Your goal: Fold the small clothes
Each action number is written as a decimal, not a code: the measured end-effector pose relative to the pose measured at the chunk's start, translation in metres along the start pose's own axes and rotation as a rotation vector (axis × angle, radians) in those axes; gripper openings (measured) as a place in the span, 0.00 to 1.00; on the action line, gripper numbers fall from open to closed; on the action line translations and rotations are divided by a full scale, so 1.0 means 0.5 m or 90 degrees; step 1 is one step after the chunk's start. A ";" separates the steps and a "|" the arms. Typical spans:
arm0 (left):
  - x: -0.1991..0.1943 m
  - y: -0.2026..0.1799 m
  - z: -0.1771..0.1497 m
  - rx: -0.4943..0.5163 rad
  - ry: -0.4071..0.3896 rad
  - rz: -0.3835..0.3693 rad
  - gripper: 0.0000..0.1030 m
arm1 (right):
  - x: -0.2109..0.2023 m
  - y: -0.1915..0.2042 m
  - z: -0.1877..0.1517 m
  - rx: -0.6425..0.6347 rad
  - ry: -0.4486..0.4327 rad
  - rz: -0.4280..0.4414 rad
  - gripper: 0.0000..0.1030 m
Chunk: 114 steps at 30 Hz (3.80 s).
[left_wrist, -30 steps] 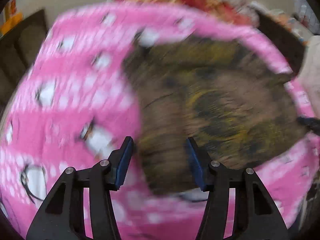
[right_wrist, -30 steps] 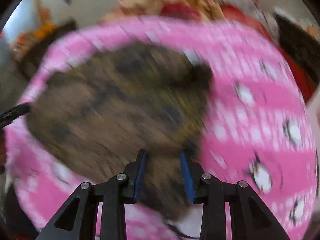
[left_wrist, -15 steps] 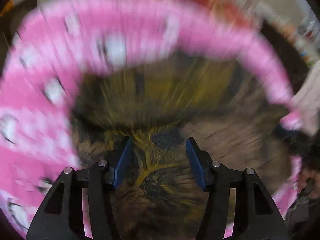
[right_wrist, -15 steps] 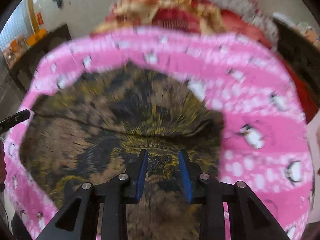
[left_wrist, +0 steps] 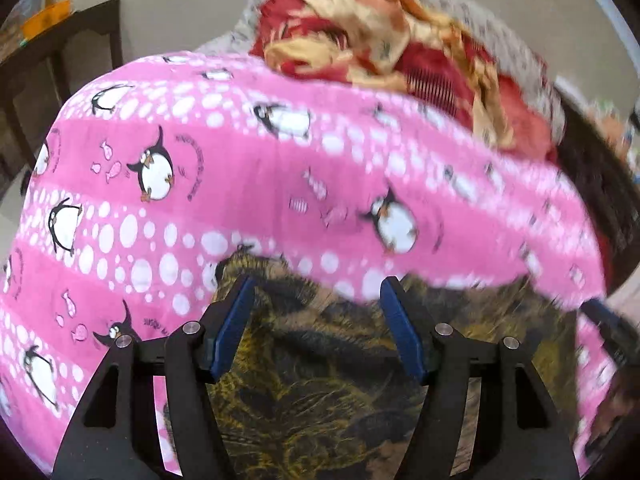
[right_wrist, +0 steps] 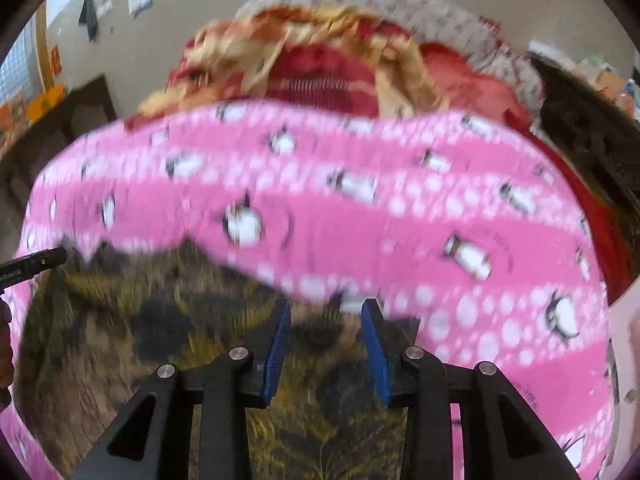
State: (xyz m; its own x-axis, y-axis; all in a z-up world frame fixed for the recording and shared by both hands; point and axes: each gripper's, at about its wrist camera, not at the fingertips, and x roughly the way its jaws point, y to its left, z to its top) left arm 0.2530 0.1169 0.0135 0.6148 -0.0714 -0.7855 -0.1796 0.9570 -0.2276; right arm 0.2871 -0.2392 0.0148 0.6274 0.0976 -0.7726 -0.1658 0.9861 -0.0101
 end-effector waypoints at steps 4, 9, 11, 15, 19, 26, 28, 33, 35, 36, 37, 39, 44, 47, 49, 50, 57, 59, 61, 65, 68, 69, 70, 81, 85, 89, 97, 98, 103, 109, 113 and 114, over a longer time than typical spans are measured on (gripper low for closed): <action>0.019 -0.014 -0.039 -0.002 -0.021 -0.003 0.63 | -0.004 0.021 -0.008 0.017 -0.031 -0.007 0.34; 0.071 -0.006 -0.114 0.092 -0.053 0.104 0.65 | 0.077 0.036 -0.070 -0.005 0.015 -0.018 0.40; 0.051 0.027 -0.110 0.039 -0.084 0.096 0.65 | 0.096 0.016 -0.089 0.017 0.005 0.003 0.51; 0.054 0.067 -0.108 -0.034 -0.080 0.103 0.66 | 0.109 -0.021 -0.084 0.080 0.018 0.031 0.67; 0.063 0.105 -0.107 -0.110 -0.065 0.104 0.66 | 0.111 -0.020 -0.087 0.084 0.018 0.040 0.68; 0.008 0.097 -0.120 -0.133 -0.128 0.143 0.64 | 0.108 -0.024 -0.094 0.084 0.014 0.040 0.70; -0.036 0.047 -0.138 -0.062 -0.156 0.080 0.64 | 0.107 -0.024 -0.094 0.086 0.013 0.040 0.70; -0.006 -0.078 -0.172 0.057 -0.048 -0.053 0.64 | 0.108 -0.017 -0.094 0.077 0.014 0.027 0.70; 0.041 -0.104 -0.164 0.069 -0.014 -0.024 0.64 | 0.108 -0.016 -0.094 0.077 0.013 0.027 0.71; 0.063 -0.107 -0.150 0.064 -0.007 -0.008 0.64 | 0.108 -0.016 -0.093 0.077 0.014 0.028 0.71; 0.076 -0.101 -0.138 0.047 -0.001 -0.009 0.65 | 0.108 -0.015 -0.093 0.077 0.014 0.028 0.71; 0.087 -0.088 -0.117 0.019 -0.003 -0.020 0.67 | 0.108 -0.016 -0.093 0.076 0.014 0.027 0.71; 0.068 -0.089 -0.142 0.067 -0.005 -0.006 0.67 | 0.111 -0.016 -0.093 0.077 0.015 0.026 0.71; 0.037 -0.048 -0.171 0.111 -0.012 0.039 0.67 | 0.112 -0.017 -0.092 0.076 0.017 0.027 0.72; 0.031 -0.007 -0.184 0.126 -0.020 0.027 0.67 | 0.102 -0.021 -0.089 0.087 0.025 0.021 0.72; 0.024 0.012 -0.191 0.120 -0.020 0.010 0.67 | 0.087 -0.019 -0.085 0.089 0.024 0.009 0.72; -0.018 0.048 -0.228 0.144 -0.030 0.021 0.67 | -0.033 0.136 -0.149 -0.006 -0.007 0.072 0.72; -0.035 0.042 -0.240 0.160 -0.022 0.039 0.67 | -0.011 0.169 -0.187 -0.052 0.016 0.042 0.72; -0.072 0.041 -0.261 0.170 -0.018 0.062 0.67 | 0.012 0.162 -0.223 -0.054 0.019 0.027 0.72; -0.163 0.048 -0.334 0.134 -0.018 0.003 0.67 | -0.051 0.156 -0.221 -0.027 0.003 0.002 0.72; -0.191 0.022 -0.398 0.141 0.002 -0.029 0.67 | -0.118 0.192 -0.242 -0.061 -0.048 0.068 0.72; -0.186 0.008 -0.421 0.156 0.019 -0.040 0.67 | -0.128 0.212 -0.260 -0.086 -0.048 0.087 0.72; -0.172 -0.003 -0.440 0.168 0.043 -0.045 0.67 | -0.125 0.228 -0.274 -0.102 -0.039 0.097 0.72; -0.243 0.096 -0.510 -0.038 0.027 -0.110 0.69 | -0.064 0.252 -0.337 -0.144 0.001 0.083 0.87; -0.239 0.146 -0.524 -0.119 0.007 -0.174 0.69 | -0.068 0.262 -0.341 -0.152 -0.005 0.066 0.88; -0.221 0.160 -0.496 -0.187 0.024 -0.223 0.77 | -0.074 0.270 -0.347 -0.159 -0.011 0.052 0.89; -0.179 0.178 -0.439 -0.294 0.028 -0.282 0.86 | -0.070 0.261 -0.344 -0.148 -0.007 0.064 0.90; -0.179 0.156 -0.439 -0.256 0.043 -0.305 0.87 | -0.070 0.262 -0.344 -0.149 -0.007 0.062 0.90; -0.181 0.182 -0.436 -0.277 0.025 -0.280 0.81 | -0.070 0.262 -0.344 -0.152 -0.008 0.061 0.90; -0.171 0.169 -0.433 -0.269 0.063 -0.310 0.82 | -0.069 0.263 -0.344 -0.151 -0.008 0.061 0.91; -0.182 0.098 -0.463 -0.174 0.113 -0.353 0.82 | -0.069 0.262 -0.344 -0.152 -0.008 0.062 0.91; -0.180 0.101 -0.459 -0.184 0.113 -0.353 0.82 | -0.069 0.262 -0.344 -0.152 -0.008 0.061 0.91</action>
State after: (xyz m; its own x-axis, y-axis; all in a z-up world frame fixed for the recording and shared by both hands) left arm 0.0121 0.1071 -0.0595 0.5433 -0.6026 -0.5845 -0.0863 0.6525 -0.7529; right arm 0.1129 -0.1367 -0.0691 0.6089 0.1925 -0.7696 -0.3992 0.9127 -0.0875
